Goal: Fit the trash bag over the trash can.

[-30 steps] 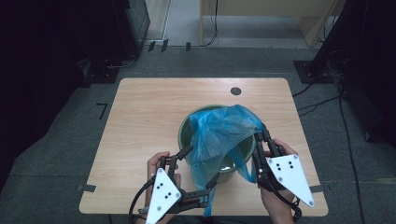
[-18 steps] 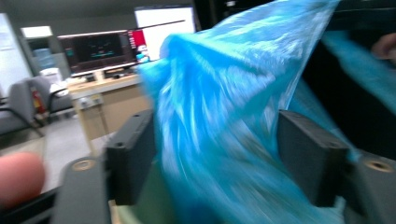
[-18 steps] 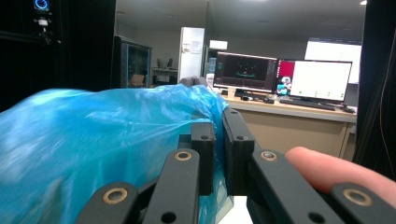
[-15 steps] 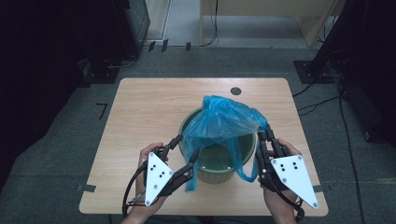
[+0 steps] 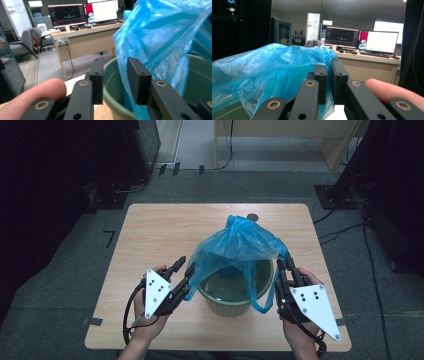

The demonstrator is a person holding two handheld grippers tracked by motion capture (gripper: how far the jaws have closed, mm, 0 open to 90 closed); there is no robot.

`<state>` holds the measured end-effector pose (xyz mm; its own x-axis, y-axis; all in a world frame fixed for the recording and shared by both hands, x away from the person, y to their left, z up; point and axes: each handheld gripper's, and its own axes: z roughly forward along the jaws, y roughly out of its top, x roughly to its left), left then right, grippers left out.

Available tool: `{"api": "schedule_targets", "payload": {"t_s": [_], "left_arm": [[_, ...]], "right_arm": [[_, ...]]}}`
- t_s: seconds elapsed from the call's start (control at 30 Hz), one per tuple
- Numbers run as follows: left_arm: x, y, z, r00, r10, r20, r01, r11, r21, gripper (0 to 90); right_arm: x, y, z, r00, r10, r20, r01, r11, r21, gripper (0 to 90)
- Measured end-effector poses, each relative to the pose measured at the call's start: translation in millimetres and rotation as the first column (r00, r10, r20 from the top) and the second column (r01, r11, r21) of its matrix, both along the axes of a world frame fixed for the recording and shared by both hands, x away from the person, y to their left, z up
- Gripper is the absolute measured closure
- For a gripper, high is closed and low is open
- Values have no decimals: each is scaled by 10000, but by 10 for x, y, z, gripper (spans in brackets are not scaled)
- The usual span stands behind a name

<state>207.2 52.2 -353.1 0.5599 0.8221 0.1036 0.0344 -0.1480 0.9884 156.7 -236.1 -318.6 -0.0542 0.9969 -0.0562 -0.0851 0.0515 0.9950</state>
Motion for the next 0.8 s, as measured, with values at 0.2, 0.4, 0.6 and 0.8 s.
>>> {"api": "schedule_targets", "payload": {"t_s": [0.2, 0.4, 0.6, 0.8], "left_arm": [[45, -7, -47, 9983, -476, -350, 478, 9988, 47, 799], [128, 59, -75, 9960, -383, -808, 392, 9992, 99, 898], [182, 122, -93, 9966, -273, -778, 298, 9991, 314, 900], [235, 170, -128, 9974, -9, -721, 36, 9993, 375, 900]], "right_arm": [[15, -6, -15, 10000, -27, -62, 27, 10000, -33, 858], [93, -20, -99, 9991, -212, -380, 195, 9988, -444, 839], [259, -42, -267, 9934, -572, -993, 448, 9914, -1232, 801], [413, -84, -417, 9822, -801, -1700, 491, 9825, -1794, 713]]}}
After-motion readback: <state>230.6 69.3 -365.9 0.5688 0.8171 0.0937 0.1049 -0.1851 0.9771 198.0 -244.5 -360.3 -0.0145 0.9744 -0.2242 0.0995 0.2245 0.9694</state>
